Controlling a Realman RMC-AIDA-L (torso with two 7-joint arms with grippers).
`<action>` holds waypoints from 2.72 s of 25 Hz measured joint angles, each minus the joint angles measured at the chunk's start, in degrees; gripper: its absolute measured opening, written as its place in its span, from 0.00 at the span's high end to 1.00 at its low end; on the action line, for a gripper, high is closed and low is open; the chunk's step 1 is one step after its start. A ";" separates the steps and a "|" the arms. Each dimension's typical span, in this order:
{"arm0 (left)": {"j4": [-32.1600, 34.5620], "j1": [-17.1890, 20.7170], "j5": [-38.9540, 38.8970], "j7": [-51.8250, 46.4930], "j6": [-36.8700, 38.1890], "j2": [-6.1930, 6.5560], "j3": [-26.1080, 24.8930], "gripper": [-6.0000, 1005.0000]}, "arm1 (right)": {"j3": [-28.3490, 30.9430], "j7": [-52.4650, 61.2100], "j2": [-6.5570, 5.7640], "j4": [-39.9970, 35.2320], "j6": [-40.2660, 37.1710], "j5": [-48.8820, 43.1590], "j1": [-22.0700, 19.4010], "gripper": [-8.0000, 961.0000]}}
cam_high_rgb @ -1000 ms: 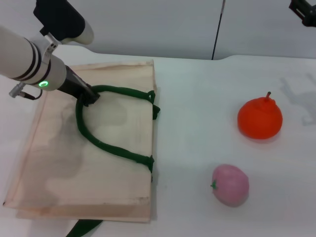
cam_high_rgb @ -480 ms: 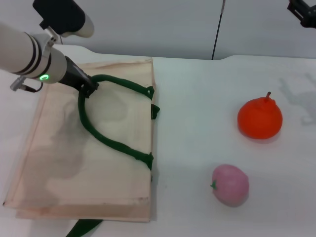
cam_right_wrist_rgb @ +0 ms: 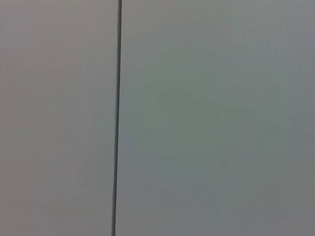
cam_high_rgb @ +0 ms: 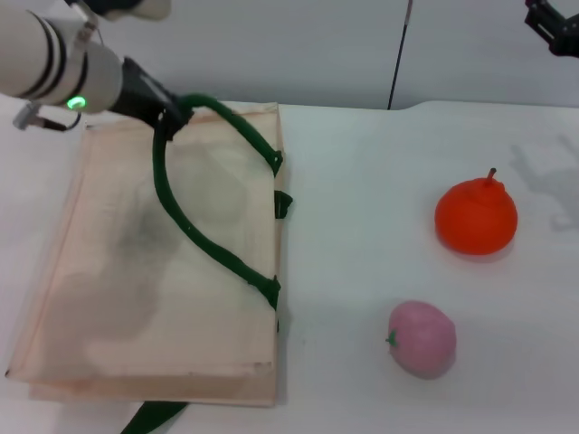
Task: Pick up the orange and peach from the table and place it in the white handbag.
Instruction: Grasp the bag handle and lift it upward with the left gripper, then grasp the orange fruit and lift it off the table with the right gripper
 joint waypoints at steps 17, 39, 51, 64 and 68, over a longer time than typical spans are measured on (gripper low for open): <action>32.73 5.32 4.53 -8.20 -13.00 0.09 1.19 0.86 | -12.31 11.21 -0.49 -26.21 -23.25 -15.01 -14.90 0.15; 40.58 5.22 5.45 -10.39 -17.90 -0.11 1.49 0.86 | -4.92 83.36 -0.50 -41.80 -6.12 -81.25 -24.23 0.14; 40.76 3.63 5.73 -10.42 -18.39 0.02 1.45 0.86 | 5.62 91.53 -0.47 -44.26 17.49 -89.11 -21.94 0.14; 40.79 1.79 5.33 -10.42 -19.32 0.02 1.50 0.86 | 6.29 91.28 -0.34 -33.83 19.39 -92.64 -14.47 0.08; 40.79 1.76 5.31 -10.42 -19.32 -0.01 1.50 0.86 | 6.80 89.35 -0.30 -29.80 19.41 -92.43 -12.33 0.08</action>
